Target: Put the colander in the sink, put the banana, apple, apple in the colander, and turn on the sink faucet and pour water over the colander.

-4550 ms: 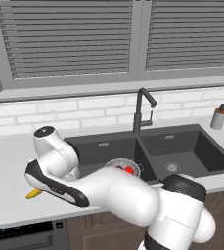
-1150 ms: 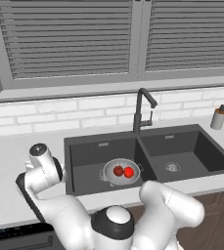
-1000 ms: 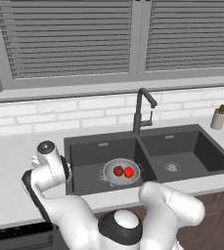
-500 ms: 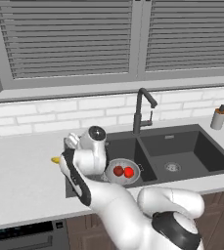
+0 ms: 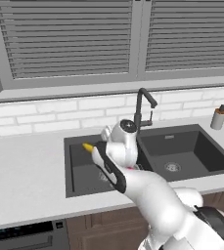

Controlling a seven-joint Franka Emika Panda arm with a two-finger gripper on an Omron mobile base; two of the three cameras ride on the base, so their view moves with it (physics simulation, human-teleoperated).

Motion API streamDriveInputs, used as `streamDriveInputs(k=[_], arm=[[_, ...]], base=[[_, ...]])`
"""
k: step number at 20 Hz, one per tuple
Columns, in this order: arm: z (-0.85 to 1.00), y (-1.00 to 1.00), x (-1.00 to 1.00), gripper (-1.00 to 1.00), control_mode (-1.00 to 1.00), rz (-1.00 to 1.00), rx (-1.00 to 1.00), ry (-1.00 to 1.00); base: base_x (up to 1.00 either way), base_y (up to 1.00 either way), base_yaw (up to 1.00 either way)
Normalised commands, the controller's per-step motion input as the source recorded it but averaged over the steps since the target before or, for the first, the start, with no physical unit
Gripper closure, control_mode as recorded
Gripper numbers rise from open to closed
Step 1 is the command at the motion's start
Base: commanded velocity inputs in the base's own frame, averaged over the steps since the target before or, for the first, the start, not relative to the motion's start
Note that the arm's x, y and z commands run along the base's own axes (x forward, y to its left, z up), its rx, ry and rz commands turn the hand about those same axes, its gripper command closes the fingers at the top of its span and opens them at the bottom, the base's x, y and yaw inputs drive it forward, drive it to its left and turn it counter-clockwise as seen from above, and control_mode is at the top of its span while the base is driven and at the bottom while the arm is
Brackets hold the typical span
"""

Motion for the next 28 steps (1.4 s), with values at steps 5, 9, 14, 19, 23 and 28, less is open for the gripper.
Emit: streamDriveInputs(k=[5, 9, 14, 19, 23, 28], arm=[[0.0, -0.72, 0.02, 1.0, -1.0, -0.44, -0.14, 0.37], [-0.01, -0.52, 0.28, 1.0, -1.0, -0.37, -0.19, 0.38], [-0.28, -0.13, 0.25, 1.0, -1.0, -0.18, -0.07, 0.13], [-0.6, 0.0, 0.22, 1.0, -1.0, 0.0, -0.03, -0.01], [-0.64, -0.04, 0.21, 1.0, -1.0, 0.0, 0.0, -0.06], [-0.4, -0.56, 0.03, 1.0, -1.0, 0.01, 0.05, -0.02]], base=[[0.0, 0.0, 0.0], [0.0, 0.0, 0.0], [0.0, 0.0, 0.0], [0.0, 0.0, 0.0], [0.0, 0.0, 0.0], [0.0, 0.0, 0.0]])
